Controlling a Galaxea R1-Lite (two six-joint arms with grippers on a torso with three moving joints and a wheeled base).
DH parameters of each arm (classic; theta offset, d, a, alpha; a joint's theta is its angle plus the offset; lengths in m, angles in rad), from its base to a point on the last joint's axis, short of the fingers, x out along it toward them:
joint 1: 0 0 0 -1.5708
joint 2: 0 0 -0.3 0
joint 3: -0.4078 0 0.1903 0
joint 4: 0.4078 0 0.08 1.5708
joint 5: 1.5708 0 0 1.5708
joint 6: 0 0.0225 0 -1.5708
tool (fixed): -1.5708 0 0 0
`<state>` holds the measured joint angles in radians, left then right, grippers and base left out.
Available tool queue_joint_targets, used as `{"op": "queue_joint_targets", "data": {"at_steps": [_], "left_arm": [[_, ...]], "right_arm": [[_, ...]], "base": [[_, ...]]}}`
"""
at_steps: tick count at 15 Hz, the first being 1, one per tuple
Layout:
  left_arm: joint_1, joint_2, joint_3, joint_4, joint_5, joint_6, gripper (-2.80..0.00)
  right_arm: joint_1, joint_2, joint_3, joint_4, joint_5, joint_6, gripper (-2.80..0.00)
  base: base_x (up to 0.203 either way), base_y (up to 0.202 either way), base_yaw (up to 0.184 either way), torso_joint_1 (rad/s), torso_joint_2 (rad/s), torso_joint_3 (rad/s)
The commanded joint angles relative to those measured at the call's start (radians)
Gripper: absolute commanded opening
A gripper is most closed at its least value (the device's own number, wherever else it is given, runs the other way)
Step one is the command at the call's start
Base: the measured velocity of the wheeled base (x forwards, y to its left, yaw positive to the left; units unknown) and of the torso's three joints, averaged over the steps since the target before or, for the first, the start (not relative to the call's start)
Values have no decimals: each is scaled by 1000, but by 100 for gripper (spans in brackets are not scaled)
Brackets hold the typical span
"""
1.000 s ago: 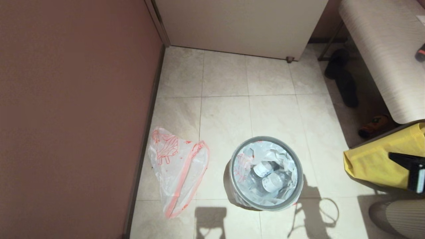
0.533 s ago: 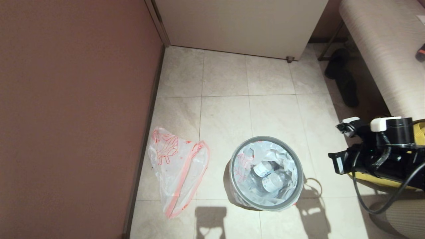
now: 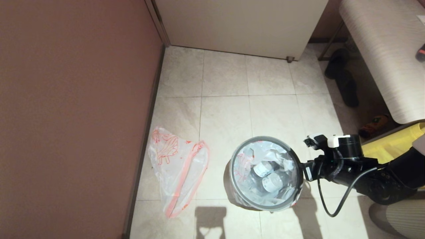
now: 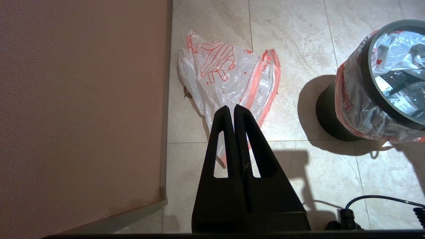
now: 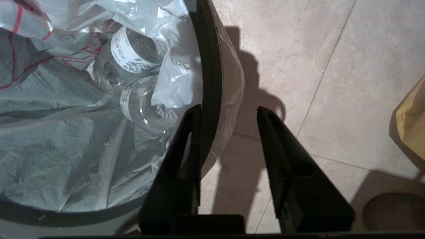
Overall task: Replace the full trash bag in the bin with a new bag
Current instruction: Place the trash can ring on the floor
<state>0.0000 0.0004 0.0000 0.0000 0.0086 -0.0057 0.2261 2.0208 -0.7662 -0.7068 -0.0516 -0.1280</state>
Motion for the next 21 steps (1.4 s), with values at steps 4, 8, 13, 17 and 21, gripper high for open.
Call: {"op": "queue_joint_targets", "data": {"at_steps": [4, 8, 13, 17, 21], "left_arm": [[0, 0, 0, 0, 1, 0, -280], [0, 0, 0, 0, 1, 0, -280], [0, 0, 0, 0, 1, 0, -280], [0, 0, 0, 0, 1, 0, -280], [0, 0, 0, 0, 1, 0, -280]], "right_arm": [[30, 63, -4, -30, -17, -2, 0], [33, 111, -18, -62, -28, -5, -280], [35, 49, -2, -70, -49, -5, -280], [65, -46, 20, -42, -50, -7, -280], [93, -67, 22, 27, -50, 2, -280]], "base": [[0, 0, 0, 0, 0, 0], [0, 0, 0, 0, 0, 0], [0, 0, 0, 0, 0, 0], [0, 0, 0, 0, 0, 0], [0, 0, 0, 0, 0, 0]]}}
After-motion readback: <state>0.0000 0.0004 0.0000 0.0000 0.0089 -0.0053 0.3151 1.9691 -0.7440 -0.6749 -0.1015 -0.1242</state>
